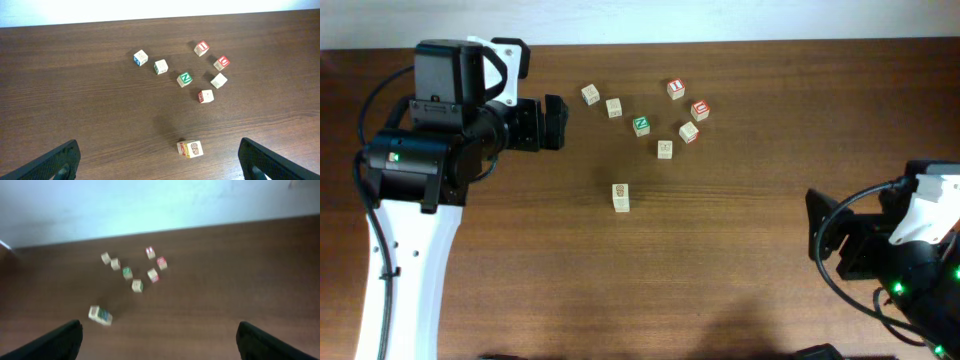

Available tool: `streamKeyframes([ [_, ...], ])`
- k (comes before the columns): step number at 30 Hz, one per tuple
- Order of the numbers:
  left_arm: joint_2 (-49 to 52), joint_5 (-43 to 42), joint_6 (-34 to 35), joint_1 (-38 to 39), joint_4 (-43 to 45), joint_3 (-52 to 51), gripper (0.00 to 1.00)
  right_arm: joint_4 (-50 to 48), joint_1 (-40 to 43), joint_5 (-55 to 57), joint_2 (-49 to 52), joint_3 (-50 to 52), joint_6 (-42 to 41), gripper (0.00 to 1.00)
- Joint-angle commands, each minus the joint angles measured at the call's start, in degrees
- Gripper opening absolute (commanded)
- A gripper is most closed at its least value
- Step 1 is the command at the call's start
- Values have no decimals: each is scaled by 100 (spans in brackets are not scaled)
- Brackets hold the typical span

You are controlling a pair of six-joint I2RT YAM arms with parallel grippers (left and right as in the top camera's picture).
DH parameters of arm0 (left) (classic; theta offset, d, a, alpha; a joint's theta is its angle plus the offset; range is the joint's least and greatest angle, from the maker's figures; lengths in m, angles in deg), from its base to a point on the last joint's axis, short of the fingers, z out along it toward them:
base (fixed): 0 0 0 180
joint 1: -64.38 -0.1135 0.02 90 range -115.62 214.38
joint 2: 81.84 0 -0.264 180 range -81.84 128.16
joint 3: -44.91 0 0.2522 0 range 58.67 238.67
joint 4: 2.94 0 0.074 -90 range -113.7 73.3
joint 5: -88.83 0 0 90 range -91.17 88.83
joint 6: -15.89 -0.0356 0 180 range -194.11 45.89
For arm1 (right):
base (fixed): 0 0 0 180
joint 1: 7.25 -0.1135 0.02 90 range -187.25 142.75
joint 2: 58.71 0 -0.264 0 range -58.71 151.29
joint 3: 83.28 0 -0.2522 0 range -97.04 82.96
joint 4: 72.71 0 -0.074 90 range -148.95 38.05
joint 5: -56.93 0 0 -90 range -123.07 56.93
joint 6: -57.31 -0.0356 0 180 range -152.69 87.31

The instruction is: Rotate 3 blocks

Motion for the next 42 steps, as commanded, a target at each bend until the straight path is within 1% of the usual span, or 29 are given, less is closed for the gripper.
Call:
streamKeyframes([
  [1, -28, 57, -90, -9, -7, 4, 99, -44, 92, 350, -57, 190, 0, 98],
  [2, -28, 57, -90, -9, -7, 4, 99, -345, 260, 437, -184, 496, 22, 98],
  [4, -28, 57, -92, -9, -7, 4, 99, -1967, 994, -188, -1005, 2240, 686, 99],
  [5, -28, 57, -92, -9, -7, 4, 99, -2920, 1211, -520, -1685, 3390, 868, 98],
  [6, -28, 57, -90, -9, -7, 4, 99, -3644, 1322, -737, -2205, 4260, 866, 98],
  [7, -28, 57, -90, -9, -7, 4, 99, -4601, 1440, -1016, -2839, 5392, 861, 98],
  [9, -28, 57, -90, -9, -7, 4, 99, -5812, 1513, -1266, -3663, 6811, 859, 98],
  [10, -28, 57, -90, -9, -7, 4, 99, -6352, 1510, -1318, -4054, 7519, 857, 98],
  [11, -28, 57, -90, -9, -7, 4, 99, -6717, 1513, -1311, -4277, 7962, 859, 98],
  [12, -28, 57, -92, -9, -7, 4, 99, -6946, 1510, -1285, -4444, 8295, 861, 98],
  [13, -28, 57, -90, -9, -7, 4, 99, -6970, 1510, -1268, -4592, 8529, 859, 98],
  [15, -28, 57, -90, -9, -7, 4, 99, -6970, 1506, -1217, -4774, 8865, 861, 98],
  [17, -28, 57, -90, -9, -7, 4, 99, -6612, 1491, -992, -4771, 8876, 879, 98],
  [19, -28, 57, -90, -9, -7, 4, 99, -6596, 1491, -857, -4771, 8876, 876, 98],
  [34, -28, 57, -90, -9, -72, 0, 99, -6596, 1491, -857, -4769, 8876, 876, 98],
  [36, -260, 245, -96, -9, -90, -173, 99, -6596, 1491, -857, -4769, 8876, 876, 98],
  [37, -662, 704, -94, -9, 341, -713, 99, -6596, 1491, -857, -4769, 8876, 876, 99],
  [38, -1073, 732, -234, -35, 905, -1394, 99, -6596, 1491, -857, -4769, 8876, 876, 98],
  [39, -1700, 507, -675, -173, 1805, -2439, 99, -6596, 1491, -857, -4769, 8876, 876, 98],
  [40, -2135, 223, -981, -317, 2420, -3156, 99, -6596, 1491, -857, -4769, 8876, 876, 98],
  [41, -2684, -61, -1110, -516, 3086, -3976, 99, -6596, 1491, -857, -4769, 8876, 876, 98],
  [42, -3462, -229, -1108, -824, 3866, -5025, 99, -6596, 1491, -857, -4769, 8876, 876, 98],
])
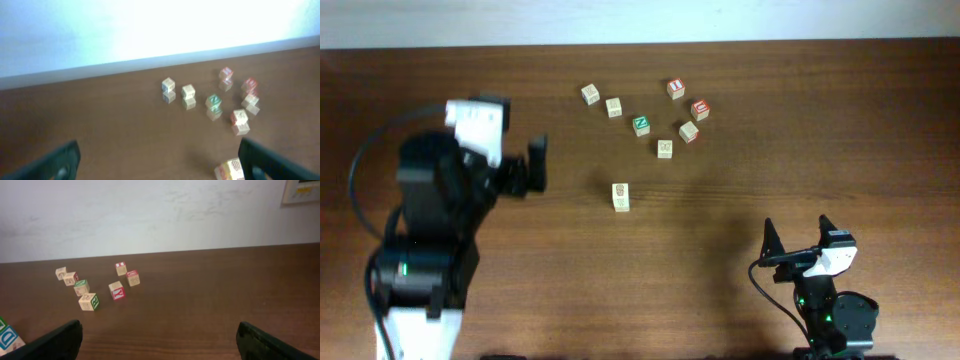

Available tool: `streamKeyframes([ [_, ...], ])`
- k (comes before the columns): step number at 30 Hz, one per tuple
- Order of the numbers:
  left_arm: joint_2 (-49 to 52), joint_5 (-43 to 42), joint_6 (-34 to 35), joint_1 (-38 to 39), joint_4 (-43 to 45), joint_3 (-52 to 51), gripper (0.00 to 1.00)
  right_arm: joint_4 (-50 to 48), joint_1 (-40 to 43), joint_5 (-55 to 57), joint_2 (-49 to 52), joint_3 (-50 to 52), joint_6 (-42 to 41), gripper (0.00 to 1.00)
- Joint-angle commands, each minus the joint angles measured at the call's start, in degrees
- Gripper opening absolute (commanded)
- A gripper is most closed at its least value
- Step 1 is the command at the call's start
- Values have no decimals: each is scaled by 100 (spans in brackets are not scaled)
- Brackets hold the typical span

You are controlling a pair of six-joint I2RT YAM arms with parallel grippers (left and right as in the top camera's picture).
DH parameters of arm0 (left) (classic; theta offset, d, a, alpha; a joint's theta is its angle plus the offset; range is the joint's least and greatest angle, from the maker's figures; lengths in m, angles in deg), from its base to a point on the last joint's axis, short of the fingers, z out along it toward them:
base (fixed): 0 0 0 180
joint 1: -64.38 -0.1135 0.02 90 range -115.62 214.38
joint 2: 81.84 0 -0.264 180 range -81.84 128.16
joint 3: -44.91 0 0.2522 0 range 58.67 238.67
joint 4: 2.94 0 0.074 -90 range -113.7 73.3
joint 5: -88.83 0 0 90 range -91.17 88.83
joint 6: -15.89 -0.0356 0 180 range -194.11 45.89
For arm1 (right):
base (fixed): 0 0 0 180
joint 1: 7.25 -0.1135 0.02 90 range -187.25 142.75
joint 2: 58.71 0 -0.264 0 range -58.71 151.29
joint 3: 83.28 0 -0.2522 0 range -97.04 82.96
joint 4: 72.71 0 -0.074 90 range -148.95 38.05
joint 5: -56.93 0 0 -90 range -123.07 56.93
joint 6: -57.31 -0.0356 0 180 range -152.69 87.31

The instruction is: Rotate 3 blocks

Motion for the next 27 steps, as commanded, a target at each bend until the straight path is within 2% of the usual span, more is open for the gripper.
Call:
streamKeyframes([
  [1, -2011, -474, -505, -702, 1703, -2568, 99, 2, 28, 55, -46, 52, -2, 98],
  [4, -3609, -472, -1172, -815, 2706, -4282, 99, 2, 28, 55, -46, 52, -2, 98],
  [6, -4597, -461, -1725, -813, 3832, -5591, 99, 2, 28, 55, -46, 52, -2, 98],
  [7, -5016, -455, -2114, -813, 4063, -6072, 99, 2, 28, 55, -46, 52, -2, 98],
  [9, -5536, -448, -2470, -813, 4046, -6520, 99, 2, 28, 55, -46, 52, -2, 98],
  [10, -5873, -363, -2490, -791, 3368, -6555, 99, 2, 28, 55, -46, 52, -2, 98],
  [12, -5853, -214, -2345, -702, 3056, -6555, 99, 2, 28, 55, -46, 52, -2, 98],
  [27, -5851, -212, -2352, -710, 3047, -6553, 99, 2, 28, 55, -46, 52, -2, 98],
])
